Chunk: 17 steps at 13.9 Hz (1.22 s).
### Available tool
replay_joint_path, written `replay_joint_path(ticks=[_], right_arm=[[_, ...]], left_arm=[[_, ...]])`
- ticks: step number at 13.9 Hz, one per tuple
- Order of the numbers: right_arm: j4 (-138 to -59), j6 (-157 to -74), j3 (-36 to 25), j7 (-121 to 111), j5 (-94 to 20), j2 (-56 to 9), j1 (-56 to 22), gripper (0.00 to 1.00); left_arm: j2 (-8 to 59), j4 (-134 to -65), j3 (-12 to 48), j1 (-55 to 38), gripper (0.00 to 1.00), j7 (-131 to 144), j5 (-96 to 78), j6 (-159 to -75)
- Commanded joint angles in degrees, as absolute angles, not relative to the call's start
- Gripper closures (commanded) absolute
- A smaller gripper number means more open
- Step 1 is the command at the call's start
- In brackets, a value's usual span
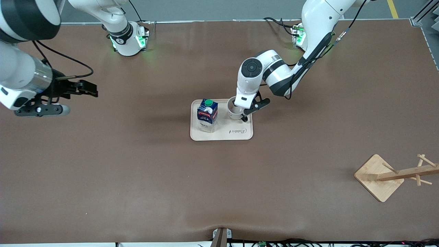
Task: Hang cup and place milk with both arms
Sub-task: 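Reach the left gripper to the white mug handle on the tray, then grasp the mug with the left gripper while the right gripper approaches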
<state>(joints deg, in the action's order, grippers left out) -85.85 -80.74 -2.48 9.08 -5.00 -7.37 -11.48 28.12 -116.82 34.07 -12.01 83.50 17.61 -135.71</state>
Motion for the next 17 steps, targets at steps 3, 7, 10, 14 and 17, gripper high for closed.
replay_joint_path(ticks=[3,7,10,14,17], right_arm=[[-88.7,-84.0,-2.7,19.8,-7.9,-6.8,-16.4,0.00],[-92.3,-88.4,-2.6,27.9,-8.3,-6.8,-21.1,0.00],[-92.0,-93.1,-2.7,36.0,-14.3,-7.3,-24.0,0.00],[-91.8,-101.8,-2.7,40.8,-14.8,-10.9,-29.5,0.00],[-91.8,-108.4,-2.7,47.9,-14.7,-14.1,-33.8,0.00]], left_arm=[[23.8,-112.8,34.1,-11.3,1.00,82.7,19.6,-127.7],[20.0,-104.2,34.1,-8.6,1.00,73.4,19.6,-114.0],[15.3,-102.0,34.1,-3.4,1.00,64.7,19.1,-110.0],[12.7,-100.6,34.3,5.5,1.00,55.3,18.6,-110.0],[11.0,-100.4,34.3,13.1,1.00,44.0,18.6,-110.0]])
